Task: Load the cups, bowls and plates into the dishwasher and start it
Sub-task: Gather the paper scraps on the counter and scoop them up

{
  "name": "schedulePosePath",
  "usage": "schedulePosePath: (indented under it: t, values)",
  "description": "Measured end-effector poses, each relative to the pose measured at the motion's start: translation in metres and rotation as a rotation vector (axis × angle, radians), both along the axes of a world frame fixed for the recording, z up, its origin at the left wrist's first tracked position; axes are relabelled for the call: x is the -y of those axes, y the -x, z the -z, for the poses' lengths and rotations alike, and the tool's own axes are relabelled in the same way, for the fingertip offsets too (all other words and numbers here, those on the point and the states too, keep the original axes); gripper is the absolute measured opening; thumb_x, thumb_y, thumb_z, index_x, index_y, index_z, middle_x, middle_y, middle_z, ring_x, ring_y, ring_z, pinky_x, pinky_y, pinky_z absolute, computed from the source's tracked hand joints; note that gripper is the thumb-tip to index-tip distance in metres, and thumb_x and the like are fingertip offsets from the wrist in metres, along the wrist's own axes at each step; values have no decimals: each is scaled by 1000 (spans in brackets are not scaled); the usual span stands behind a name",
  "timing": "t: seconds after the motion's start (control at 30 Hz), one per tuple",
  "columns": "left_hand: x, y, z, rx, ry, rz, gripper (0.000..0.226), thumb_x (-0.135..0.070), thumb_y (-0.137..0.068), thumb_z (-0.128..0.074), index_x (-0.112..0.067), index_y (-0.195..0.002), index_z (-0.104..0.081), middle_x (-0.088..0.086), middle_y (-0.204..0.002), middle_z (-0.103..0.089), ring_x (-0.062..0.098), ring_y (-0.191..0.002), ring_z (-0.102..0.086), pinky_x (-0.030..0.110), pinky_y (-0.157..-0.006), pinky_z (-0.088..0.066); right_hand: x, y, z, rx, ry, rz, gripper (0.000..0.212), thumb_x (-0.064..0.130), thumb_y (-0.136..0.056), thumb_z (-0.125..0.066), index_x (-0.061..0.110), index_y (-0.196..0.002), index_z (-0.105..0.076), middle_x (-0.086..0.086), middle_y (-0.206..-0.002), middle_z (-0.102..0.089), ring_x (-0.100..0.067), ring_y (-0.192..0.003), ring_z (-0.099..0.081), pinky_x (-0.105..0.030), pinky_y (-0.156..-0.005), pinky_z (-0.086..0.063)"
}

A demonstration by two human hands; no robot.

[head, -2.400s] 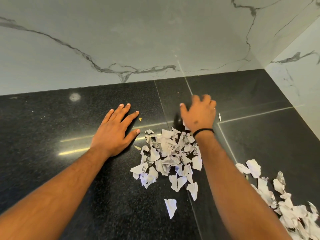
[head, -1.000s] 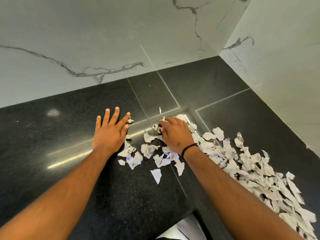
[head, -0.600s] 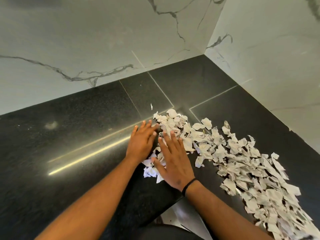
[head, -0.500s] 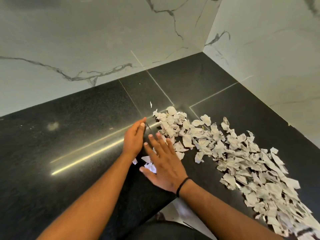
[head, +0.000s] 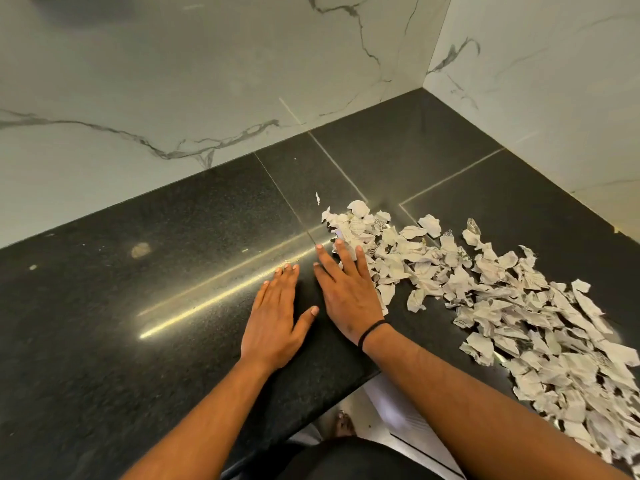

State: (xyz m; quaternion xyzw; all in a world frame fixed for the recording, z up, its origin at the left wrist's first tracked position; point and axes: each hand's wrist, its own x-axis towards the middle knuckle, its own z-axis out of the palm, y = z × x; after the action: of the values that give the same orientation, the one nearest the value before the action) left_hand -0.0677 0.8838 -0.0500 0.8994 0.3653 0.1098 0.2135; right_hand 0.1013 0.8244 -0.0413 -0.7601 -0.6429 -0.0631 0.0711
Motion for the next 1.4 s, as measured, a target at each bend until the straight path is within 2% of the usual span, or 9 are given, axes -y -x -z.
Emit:
schedulePosePath:
  t: [0.13, 0.27, 0.6, 0.73, 0.9, 1.03, 1.17, 1.27, 1.4]
  values:
    - [-4, -5, 0, -164, -56, 24, 80, -65, -100, -28, -23, -161, 2, -5, -167, 8, 7, -152, 18, 35, -127, 4, -28, 12, -10, -63, -61, -13, 42, 18, -96, -50, 13, -136, -57, -8, -158, -38, -37, -150, -23, -59, -121, -18]
    - [-6, -7, -1, -269, -96, 72, 74, -69, -100, -18, -30, -161, -8, -6, -167, 9, 13, -153, 22, 41, -127, 4, -79, 5, -24, -126, 87, 30, 51, 31, -103, -40, 11, -150, -40, -11, -163, -25, -35, -152, -14, -55, -124, -11]
    - [-16, -19, 0, -214, -22, -83, 93, -79, -90, -20, -22, -162, -1, -3, -169, 8, 10, -154, 14, 37, -127, 1, -134, -59, -14, -167, 361, 158, 69, 51, -105, -19, 9, -159, -17, -9, -168, -10, -29, -155, -2, -51, -124, 2]
    - [-33, -50, 2, -239, 10, -88, 97, -81, -89, -9, -17, -161, 4, -1, -168, 16, 14, -152, 23, 40, -125, 9, -96, -64, -13, -126, 340, 259, 64, 47, -105, -15, 11, -157, -23, -8, -167, -16, -30, -155, -3, -53, -124, 5]
    - [-42, -88, 5, -242, -75, 171, 92, -80, -92, -2, -19, -161, 4, 0, -167, 17, 18, -152, 24, 46, -126, 5, -44, -71, -31, -252, 83, 205, 47, 35, -106, -28, 14, -136, -56, -8, -154, -44, -31, -153, -17, -55, -124, -10]
    - [-46, -98, 7, -40, -11, 281, 79, -70, -97, -20, -22, -159, -25, -4, -169, -9, 12, -156, 4, 43, -127, -2, 18, -68, -32, -305, -182, 257, 37, 30, -102, -42, 13, -127, -63, -6, -149, -51, -28, -149, -29, -51, -123, -17]
    - [-42, -100, 0, 442, 271, 39, 42, -38, -96, -54, -13, -128, -64, 2, -139, -58, 19, -132, -51, 18, -109, -35, 84, -67, -26, -363, -282, 441, 41, 36, -103, -42, 14, -132, -61, -4, -151, -49, -22, -151, -27, -47, -124, -17]
    - [-24, -107, -10, 599, 329, -161, 32, -30, -94, -57, -8, -116, -67, 6, -119, -59, 23, -115, -56, 9, -95, -37, 127, -64, -22, -417, -296, 555, 47, 41, -102, -40, 15, -135, -60, -2, -152, -48, -20, -151, -25, -45, -125, -16]
    - [22, -120, -16, 520, 359, -84, 30, -26, -97, -64, -10, -123, -61, 8, -125, -57, 14, -114, -52, 18, -98, -39, 172, -66, -26, -454, -335, 657, 52, 45, -101, -37, 16, -139, -57, -1, -155, -43, -19, -152, -23, -38, -126, -10]
